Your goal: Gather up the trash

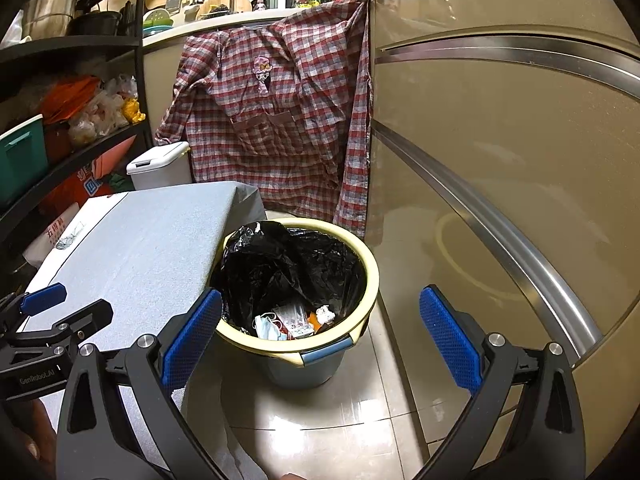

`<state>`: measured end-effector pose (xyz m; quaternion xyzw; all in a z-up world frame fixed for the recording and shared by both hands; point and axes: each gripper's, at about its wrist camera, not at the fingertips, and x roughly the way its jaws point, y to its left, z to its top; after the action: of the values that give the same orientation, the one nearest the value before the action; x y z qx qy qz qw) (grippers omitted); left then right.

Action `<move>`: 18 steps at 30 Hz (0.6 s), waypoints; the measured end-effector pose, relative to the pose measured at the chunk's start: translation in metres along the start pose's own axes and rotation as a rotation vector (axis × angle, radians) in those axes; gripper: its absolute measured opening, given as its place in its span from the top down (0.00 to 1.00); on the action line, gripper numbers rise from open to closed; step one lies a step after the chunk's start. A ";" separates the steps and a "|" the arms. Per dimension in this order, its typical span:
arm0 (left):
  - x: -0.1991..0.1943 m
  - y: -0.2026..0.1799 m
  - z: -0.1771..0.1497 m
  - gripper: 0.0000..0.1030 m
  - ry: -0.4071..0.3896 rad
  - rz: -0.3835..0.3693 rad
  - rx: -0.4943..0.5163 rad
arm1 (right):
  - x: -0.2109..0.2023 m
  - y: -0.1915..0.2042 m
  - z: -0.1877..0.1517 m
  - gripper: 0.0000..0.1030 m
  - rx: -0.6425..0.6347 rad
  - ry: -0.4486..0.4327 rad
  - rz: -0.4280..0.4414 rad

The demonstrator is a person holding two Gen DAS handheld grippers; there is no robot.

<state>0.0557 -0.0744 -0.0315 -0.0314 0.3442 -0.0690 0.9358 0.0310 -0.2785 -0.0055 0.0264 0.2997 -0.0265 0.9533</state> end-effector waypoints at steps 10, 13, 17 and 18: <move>-0.001 0.000 0.000 0.13 -0.006 0.002 0.006 | 0.000 -0.001 0.000 0.06 0.000 0.000 0.000; -0.002 0.000 -0.001 0.13 -0.007 0.002 0.007 | 0.000 -0.001 0.000 0.06 0.000 -0.001 0.000; -0.002 -0.001 -0.001 0.13 -0.007 0.003 0.006 | 0.001 -0.001 0.000 0.06 0.001 -0.001 0.001; -0.002 -0.001 -0.001 0.13 -0.007 0.002 0.006 | 0.000 -0.002 0.001 0.06 0.000 -0.001 0.000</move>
<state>0.0535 -0.0749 -0.0309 -0.0283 0.3408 -0.0689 0.9372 0.0315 -0.2803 -0.0051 0.0264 0.2992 -0.0264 0.9535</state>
